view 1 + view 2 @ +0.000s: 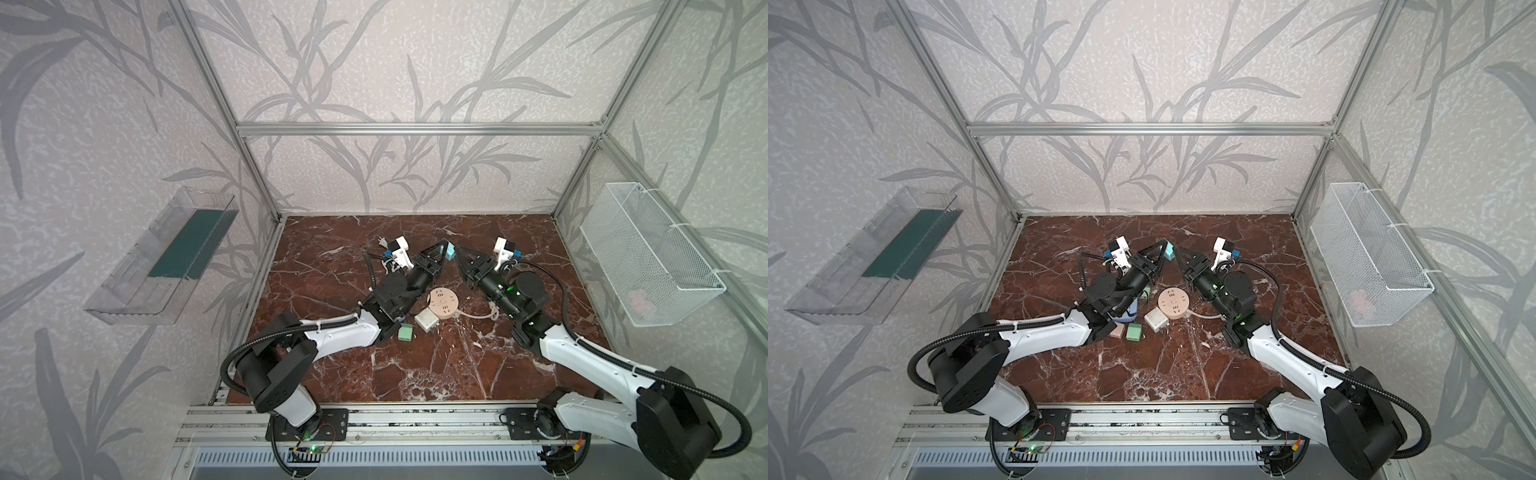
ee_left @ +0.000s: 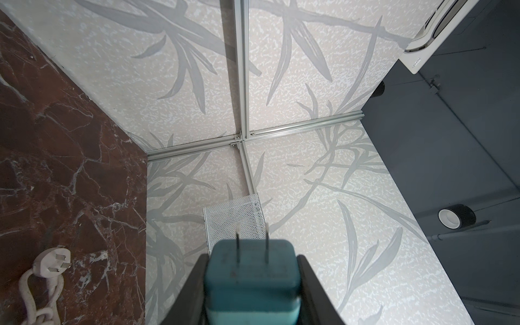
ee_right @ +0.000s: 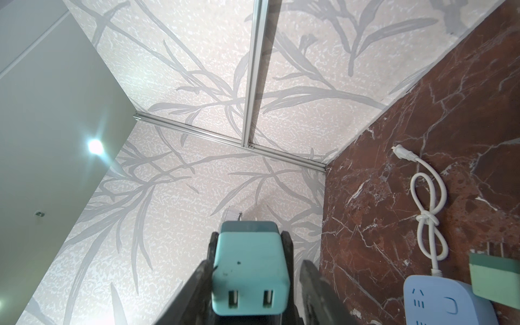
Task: Insert the plug
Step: 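Grasp the teal plug with the right gripper from the left gripper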
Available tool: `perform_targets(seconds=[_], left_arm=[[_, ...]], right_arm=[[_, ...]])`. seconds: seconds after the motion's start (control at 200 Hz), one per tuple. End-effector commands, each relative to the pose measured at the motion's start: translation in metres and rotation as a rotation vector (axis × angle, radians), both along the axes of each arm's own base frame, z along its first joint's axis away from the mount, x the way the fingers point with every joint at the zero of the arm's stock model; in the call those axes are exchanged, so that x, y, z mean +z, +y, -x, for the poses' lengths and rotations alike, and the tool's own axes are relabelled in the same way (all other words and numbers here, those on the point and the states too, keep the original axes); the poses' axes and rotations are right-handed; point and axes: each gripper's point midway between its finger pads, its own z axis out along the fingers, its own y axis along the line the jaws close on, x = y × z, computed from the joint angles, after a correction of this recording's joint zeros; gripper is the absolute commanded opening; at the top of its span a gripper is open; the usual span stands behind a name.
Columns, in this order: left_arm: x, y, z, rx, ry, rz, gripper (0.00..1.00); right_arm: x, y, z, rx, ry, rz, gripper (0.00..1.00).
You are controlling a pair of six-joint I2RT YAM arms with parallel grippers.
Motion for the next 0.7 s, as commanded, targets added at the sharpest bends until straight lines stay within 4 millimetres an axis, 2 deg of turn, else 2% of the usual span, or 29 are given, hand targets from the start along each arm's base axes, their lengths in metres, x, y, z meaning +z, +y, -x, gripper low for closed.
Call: perform_targets(seconds=[0.0,0.565,0.64,0.695], left_arm=[[0.021,-0.003,0.003,-0.017,-0.041,0.068,0.00],[0.019,-0.003,0.004,-0.009,-0.051,0.053,0.00],[0.020,-0.004,0.004,-0.012,-0.057,0.047,0.00],[0.022,-0.006,0.005,-0.019,-0.069,0.042,0.00]], right_arm=[[0.026,0.008,0.003,0.032,-0.077,-0.039,0.51],[0.027,0.018,0.006,0.057,-0.065,-0.033,0.47],[0.024,0.020,0.006,0.059,-0.051,-0.026,0.41],[0.022,0.020,0.005,0.059,-0.044,-0.029,0.28]])
